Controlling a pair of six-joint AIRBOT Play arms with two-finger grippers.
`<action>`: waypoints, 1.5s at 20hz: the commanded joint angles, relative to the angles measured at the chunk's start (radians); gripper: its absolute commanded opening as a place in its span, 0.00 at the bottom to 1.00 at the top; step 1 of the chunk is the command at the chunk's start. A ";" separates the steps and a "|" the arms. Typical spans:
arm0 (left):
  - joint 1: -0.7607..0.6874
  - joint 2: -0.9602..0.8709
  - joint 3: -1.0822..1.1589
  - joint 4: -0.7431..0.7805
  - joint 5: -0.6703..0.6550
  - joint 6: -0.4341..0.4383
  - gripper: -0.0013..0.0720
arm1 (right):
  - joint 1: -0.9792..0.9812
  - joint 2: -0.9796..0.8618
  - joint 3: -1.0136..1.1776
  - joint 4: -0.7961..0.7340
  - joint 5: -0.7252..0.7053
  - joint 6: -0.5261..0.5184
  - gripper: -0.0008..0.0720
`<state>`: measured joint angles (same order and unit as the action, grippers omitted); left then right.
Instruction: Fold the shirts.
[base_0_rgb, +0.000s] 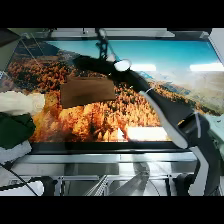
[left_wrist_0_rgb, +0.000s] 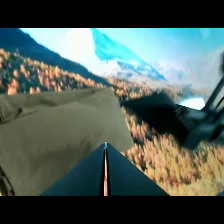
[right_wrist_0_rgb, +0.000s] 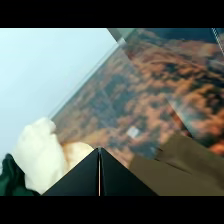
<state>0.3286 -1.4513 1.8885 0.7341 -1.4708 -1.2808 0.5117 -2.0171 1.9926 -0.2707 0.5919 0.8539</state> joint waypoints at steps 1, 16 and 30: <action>0.006 0.045 -0.161 -0.002 -0.010 0.055 0.04 | -0.204 0.093 0.002 -0.473 0.359 0.415 0.04; 0.006 0.131 -0.454 -0.002 0.095 0.122 0.04 | -0.205 -0.335 -0.035 0.003 0.446 0.426 0.88; 0.005 0.131 -0.455 -0.002 0.102 0.121 0.04 | -0.510 0.255 0.063 -0.874 0.565 0.875 0.04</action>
<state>0.3332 -1.3209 1.4349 0.7322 -1.3685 -1.1584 0.1452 -1.9594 2.0529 -0.5472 1.0382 1.3415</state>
